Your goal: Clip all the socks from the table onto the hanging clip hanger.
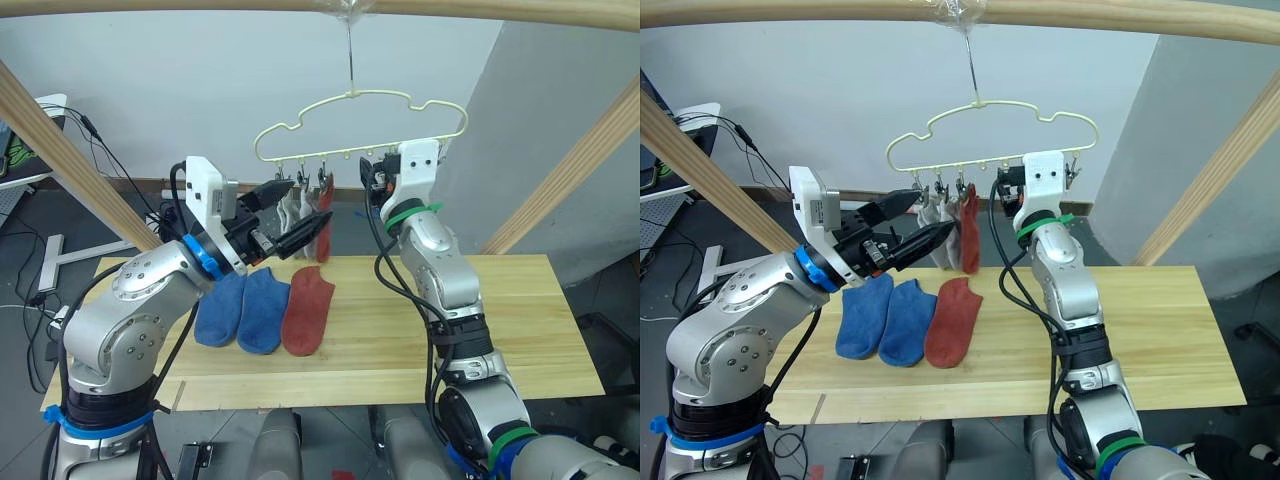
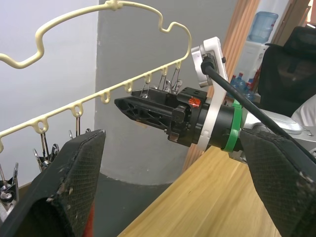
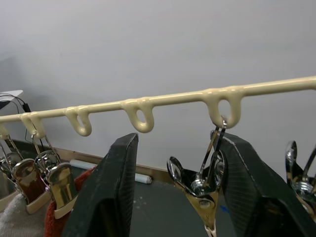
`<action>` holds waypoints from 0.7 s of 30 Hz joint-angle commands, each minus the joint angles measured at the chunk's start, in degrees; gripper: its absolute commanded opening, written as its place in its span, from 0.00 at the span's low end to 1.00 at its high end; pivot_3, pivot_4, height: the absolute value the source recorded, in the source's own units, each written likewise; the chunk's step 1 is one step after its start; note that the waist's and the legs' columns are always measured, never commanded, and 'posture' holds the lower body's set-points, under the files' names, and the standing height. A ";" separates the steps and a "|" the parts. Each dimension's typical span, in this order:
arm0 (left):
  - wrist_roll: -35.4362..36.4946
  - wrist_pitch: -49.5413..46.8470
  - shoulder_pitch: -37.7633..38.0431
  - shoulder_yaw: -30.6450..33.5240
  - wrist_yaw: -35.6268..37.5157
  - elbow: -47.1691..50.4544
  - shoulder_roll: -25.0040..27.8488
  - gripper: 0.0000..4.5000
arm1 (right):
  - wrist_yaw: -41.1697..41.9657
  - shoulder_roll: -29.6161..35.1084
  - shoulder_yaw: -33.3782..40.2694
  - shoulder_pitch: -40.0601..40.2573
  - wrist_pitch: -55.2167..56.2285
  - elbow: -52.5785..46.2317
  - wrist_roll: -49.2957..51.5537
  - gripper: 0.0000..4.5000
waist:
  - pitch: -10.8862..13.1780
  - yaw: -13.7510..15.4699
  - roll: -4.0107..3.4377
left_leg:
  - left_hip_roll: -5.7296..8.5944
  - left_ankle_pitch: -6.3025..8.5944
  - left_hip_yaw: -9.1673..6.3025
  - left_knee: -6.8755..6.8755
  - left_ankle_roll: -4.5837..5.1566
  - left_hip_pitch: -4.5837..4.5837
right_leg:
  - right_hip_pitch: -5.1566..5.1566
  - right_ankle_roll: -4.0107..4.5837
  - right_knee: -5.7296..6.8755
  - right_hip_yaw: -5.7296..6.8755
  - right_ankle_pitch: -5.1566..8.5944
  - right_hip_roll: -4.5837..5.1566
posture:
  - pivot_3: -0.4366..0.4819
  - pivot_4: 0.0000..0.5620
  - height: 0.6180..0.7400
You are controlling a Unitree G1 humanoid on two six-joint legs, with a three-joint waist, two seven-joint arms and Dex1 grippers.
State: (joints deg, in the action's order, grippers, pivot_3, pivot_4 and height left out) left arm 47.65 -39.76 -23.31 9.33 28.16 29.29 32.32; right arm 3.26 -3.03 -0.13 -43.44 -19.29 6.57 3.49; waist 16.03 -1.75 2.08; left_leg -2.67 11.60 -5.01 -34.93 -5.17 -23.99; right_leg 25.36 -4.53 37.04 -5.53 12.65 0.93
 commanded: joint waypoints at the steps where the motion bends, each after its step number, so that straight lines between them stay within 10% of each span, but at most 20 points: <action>1: 0.82 0.21 -1.14 0.36 -0.34 2.00 -0.20 1.00 | -0.62 -0.15 0.34 -1.43 1.77 -1.00 0.24 0.34 | 0.00 0.01 0.00 | 0.00 0.00 0.00 0.00 0.00 0.00 | 0.00 0.00 0.00 0.00 0.00 0.00 | 0.59 0.45 1.00; 6: 1.23 -0.07 -1.15 0.27 -0.69 2.41 -0.38 1.00 | -0.94 0.10 0.35 -1.51 1.78 -0.85 0.21 0.01 | 0.00 0.00 0.00 | 0.00 0.00 0.00 0.00 0.00 0.00 | 0.00 0.00 0.00 0.00 0.00 0.00 | 0.59 0.46 1.00; 21: -14.54 -0.08 9.57 -12.68 -4.83 -11.87 -4.12 1.00 | 4.09 2.77 -0.36 -0.37 -4.01 -2.12 2.92 0.00 | 0.01 -0.08 -0.02 | -0.03 0.00 0.00 -0.01 0.02 0.06 | -0.01 -0.04 0.05 -0.02 0.04 -0.06 | 0.55 0.48 1.00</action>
State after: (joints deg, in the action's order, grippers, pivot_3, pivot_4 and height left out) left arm 35.21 -42.80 -13.41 -3.17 22.74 16.17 28.57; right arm 6.89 -0.26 -0.18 -43.64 -22.94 6.82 5.81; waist 16.04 -1.83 2.06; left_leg -2.70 11.59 -5.02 -34.94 -5.16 -23.93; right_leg 25.36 -4.57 37.09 -5.55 12.69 0.85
